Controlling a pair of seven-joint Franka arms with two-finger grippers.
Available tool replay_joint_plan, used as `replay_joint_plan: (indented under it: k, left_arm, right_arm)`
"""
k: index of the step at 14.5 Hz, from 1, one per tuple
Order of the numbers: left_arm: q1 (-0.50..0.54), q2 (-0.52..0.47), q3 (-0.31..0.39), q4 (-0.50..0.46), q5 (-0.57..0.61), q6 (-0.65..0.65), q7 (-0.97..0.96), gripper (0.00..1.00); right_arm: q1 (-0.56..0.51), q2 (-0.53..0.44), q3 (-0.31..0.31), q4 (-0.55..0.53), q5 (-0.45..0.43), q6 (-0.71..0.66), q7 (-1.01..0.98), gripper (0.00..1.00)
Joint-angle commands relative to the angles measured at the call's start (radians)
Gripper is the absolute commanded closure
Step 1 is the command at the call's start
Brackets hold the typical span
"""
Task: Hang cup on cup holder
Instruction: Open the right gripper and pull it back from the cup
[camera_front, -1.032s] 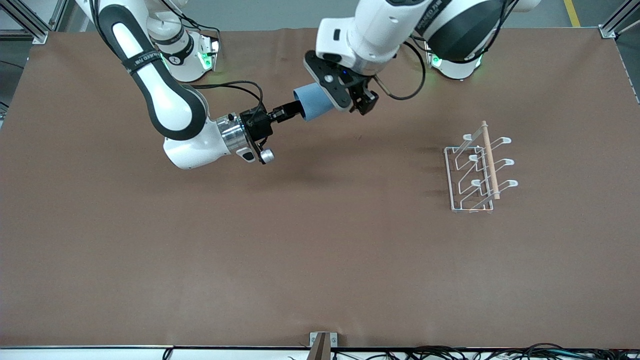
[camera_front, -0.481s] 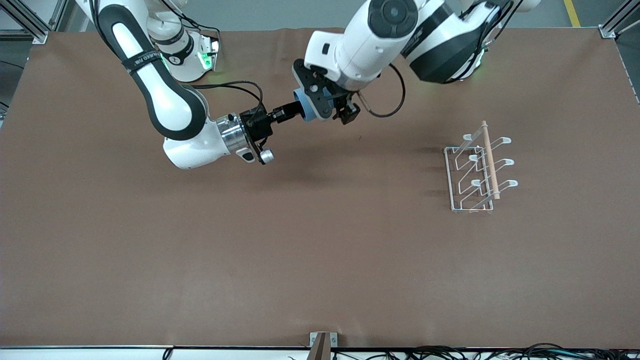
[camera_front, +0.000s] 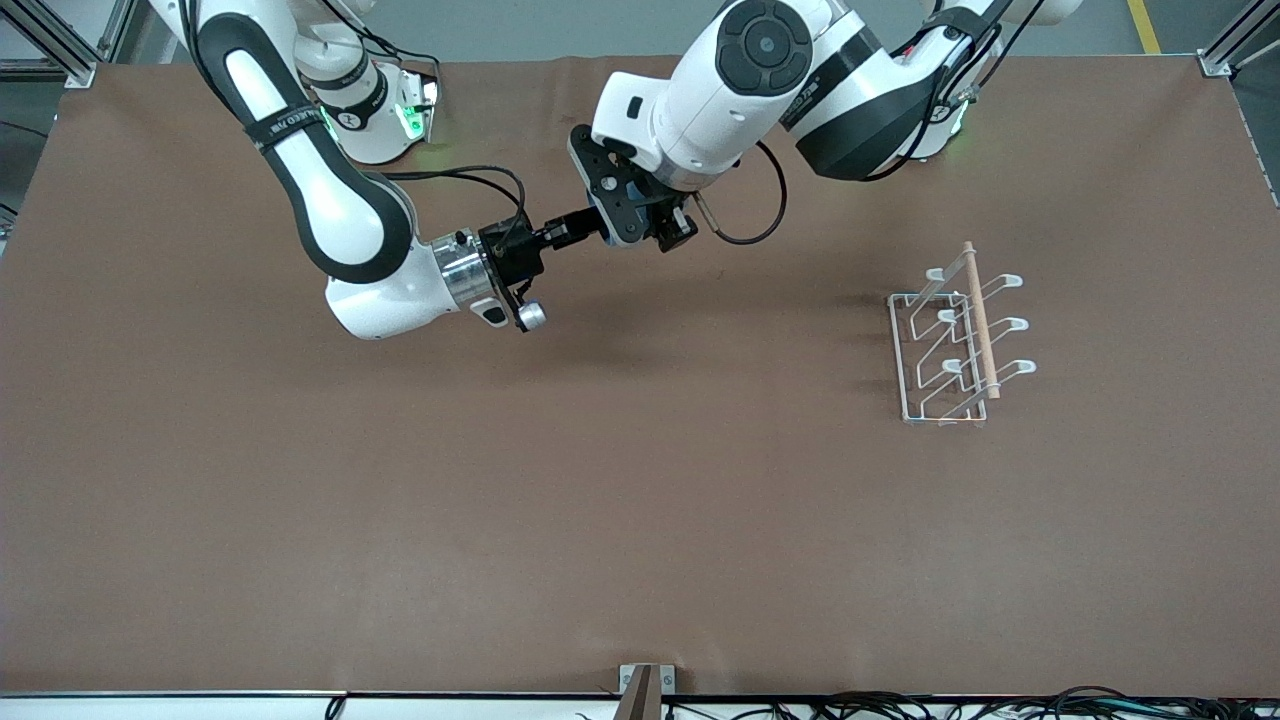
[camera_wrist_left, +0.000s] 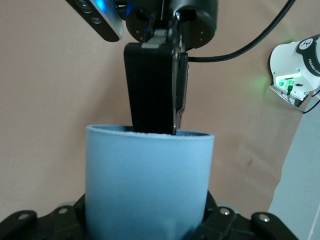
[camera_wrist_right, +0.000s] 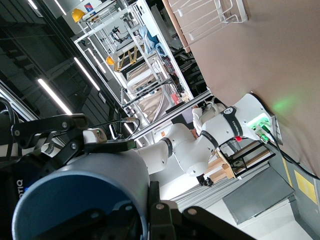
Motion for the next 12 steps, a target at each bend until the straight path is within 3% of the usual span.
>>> replay_joint_plan:
  k: [1, 2, 3, 5, 8, 12]
  left_arm:
    - [-0.003, -0.004, 0.004, -0.005, -0.001, -0.044, -0.002, 0.69]
    - [0.008, -0.007, 0.009, -0.005, -0.001, -0.068, 0.001, 0.71]
    - [0.020, -0.008, 0.012, -0.002, 0.000, -0.104, 0.004, 0.72]
    - [0.029, -0.020, 0.012, 0.003, 0.075, -0.147, 0.007, 0.74]
    - [0.029, -0.036, 0.010, 0.003, 0.230, -0.226, 0.067, 0.92]
    - [0.025, -0.030, 0.009, -0.003, 0.472, -0.363, 0.113, 1.00]
  right_arm:
    - [-0.009, -0.013, 0.015, -0.005, 0.036, 0.002, 0.003, 0.99]
    - [-0.006, -0.013, 0.015, -0.004, 0.032, 0.030, 0.003, 0.92]
    - [0.004, -0.014, 0.016, -0.002, 0.024, 0.045, 0.003, 0.74]
    - [-0.007, -0.026, 0.013, -0.007, 0.004, 0.050, 0.007, 0.01]
    - [-0.041, -0.075, -0.003, -0.001, -0.103, 0.079, 0.090, 0.00]
    - [-0.075, -0.198, -0.114, 0.022, -0.493, 0.128, 0.331, 0.00]
